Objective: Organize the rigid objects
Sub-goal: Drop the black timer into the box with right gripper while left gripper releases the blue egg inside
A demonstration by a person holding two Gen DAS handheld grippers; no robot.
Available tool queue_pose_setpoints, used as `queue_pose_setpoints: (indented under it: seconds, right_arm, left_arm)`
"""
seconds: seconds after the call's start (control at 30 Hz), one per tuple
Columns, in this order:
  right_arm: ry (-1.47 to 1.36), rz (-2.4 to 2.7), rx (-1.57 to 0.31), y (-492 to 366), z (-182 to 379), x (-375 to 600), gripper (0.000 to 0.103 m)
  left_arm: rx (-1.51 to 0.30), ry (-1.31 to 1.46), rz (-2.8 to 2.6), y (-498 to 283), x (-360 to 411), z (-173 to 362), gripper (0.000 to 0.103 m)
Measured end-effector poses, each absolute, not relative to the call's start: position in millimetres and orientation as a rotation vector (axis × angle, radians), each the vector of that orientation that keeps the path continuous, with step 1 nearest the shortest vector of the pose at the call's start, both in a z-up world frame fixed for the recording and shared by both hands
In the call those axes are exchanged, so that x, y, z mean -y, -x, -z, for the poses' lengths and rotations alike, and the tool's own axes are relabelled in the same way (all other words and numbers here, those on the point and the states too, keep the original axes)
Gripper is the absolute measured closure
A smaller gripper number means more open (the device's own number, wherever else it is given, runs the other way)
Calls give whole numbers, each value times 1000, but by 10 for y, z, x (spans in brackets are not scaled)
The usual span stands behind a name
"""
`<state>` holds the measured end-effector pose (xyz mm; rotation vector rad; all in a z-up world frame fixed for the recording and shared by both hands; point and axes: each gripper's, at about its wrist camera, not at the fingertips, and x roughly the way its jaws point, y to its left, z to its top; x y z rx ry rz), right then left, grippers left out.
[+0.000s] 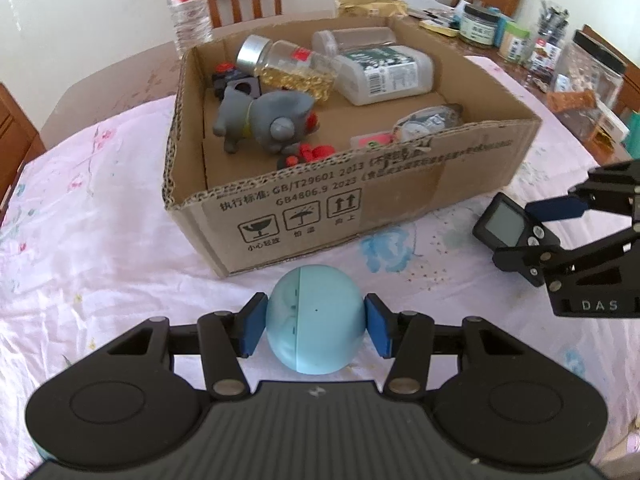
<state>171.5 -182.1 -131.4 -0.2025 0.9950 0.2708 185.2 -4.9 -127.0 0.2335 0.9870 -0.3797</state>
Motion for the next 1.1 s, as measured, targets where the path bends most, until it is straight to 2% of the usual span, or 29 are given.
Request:
queue_pose_setpoints:
  seconds: [0.2, 0.4, 0.6, 0.93, 1.0, 1.07, 1.1]
  right_arm:
    - [248, -296, -971, -1645, 1100, 1833, 46]
    - [283, -361, -888, -1538, 648, 1822, 46]
    - [271, -397, -806, -1734, 336, 1732, 46]
    - [262, -375, -851, -2532, 688, 1398, 46]
    - [261, -356, -858, -2628, 756, 1351, 40]
    - [248, -347, -852, -2641, 763, 1332, 11]
    - [234, -343, -838, -2623, 743, 1336, 5]
  left_arm:
    - [-986, -261, 428, -1775, 25, 1098, 51]
    - [-972, -268, 448, -1714, -62, 880, 51]
    - [-938, -257, 440, -1690, -153, 698, 51]
    - [-877, -250, 432, -1684, -251, 485, 51]
    - [-869, -249, 428, -1700, -271, 454, 51]
    - [-862, -248, 422, -1727, -286, 429, 51]
    - [-858, -249, 422, -1744, -293, 417, 51]
